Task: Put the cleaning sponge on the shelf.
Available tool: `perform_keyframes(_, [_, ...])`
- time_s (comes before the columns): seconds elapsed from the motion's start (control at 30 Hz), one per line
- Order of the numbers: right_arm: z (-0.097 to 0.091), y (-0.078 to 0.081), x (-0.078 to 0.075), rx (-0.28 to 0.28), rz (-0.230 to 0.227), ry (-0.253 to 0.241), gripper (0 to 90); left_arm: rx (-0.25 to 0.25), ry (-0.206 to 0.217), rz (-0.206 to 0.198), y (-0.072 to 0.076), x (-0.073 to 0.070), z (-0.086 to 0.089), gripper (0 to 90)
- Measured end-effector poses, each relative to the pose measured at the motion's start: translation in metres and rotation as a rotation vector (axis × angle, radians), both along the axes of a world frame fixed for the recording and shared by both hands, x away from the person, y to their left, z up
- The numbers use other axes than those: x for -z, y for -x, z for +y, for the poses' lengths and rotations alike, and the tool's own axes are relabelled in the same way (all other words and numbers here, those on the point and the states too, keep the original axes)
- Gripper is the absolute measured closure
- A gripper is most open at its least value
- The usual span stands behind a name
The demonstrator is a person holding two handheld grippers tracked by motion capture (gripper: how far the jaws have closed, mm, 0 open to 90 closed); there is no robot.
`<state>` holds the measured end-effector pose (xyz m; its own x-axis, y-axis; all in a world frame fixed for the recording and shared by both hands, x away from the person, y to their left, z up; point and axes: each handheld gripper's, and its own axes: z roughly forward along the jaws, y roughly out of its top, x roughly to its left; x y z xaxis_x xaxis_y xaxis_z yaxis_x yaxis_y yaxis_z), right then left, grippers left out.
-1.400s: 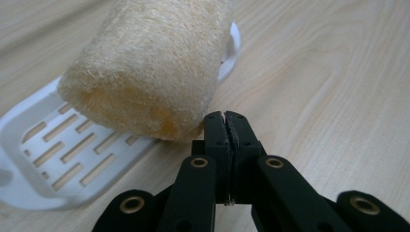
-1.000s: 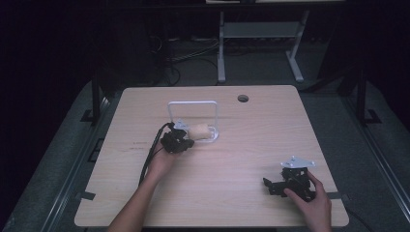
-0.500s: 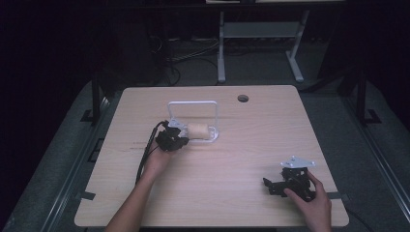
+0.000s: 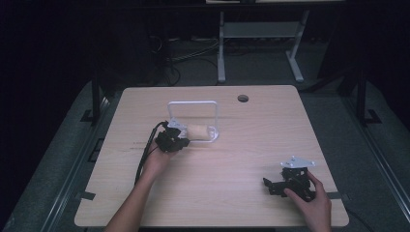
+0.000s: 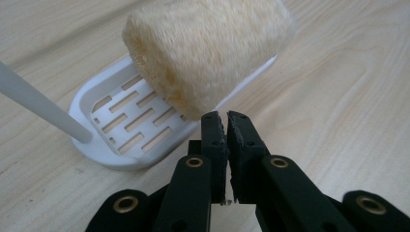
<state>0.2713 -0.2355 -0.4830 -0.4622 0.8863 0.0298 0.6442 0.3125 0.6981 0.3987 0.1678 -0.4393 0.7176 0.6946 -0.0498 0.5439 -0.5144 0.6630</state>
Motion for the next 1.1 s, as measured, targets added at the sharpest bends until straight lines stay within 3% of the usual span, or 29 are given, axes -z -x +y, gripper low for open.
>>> perform_keyframes(0.2, [0.0, 0.0, 0.0, 0.0, 0.0, 0.0, 0.6, 0.001, 0.003, -0.005, 0.008, -0.007, 0.006, 73.4])
perform_keyframes(0.37, [0.0, 0.0, 0.0, 0.001, 0.0, 0.0, 0.7, 0.001, 0.012, 0.0, 0.018, -0.009, 0.016, 55.7])
perform_keyframes(0.4, [0.0, 0.0, 0.0, 0.001, 0.0, 0.0, 0.7, -0.004, 0.016, -0.002, 0.021, -0.009, 0.017, 55.7])
perform_keyframes(0.63, [0.0, 0.0, 0.0, 0.0, 0.0, 0.0, 0.6, -0.019, 0.002, -0.023, 0.037, -0.009, 0.03, 30.4])
perform_keyframes(0.8, [0.0, 0.0, 0.0, 0.0, 0.0, 0.0, 0.7, -0.032, 0.006, -0.039, 0.048, -0.007, 0.039, 24.3])
perform_keyframes(1.1, [0.0, 0.0, 0.0, 0.0, 0.0, 0.0, 0.7, -0.054, 0.012, -0.051, 0.071, 0.0, 0.059, 22.3])
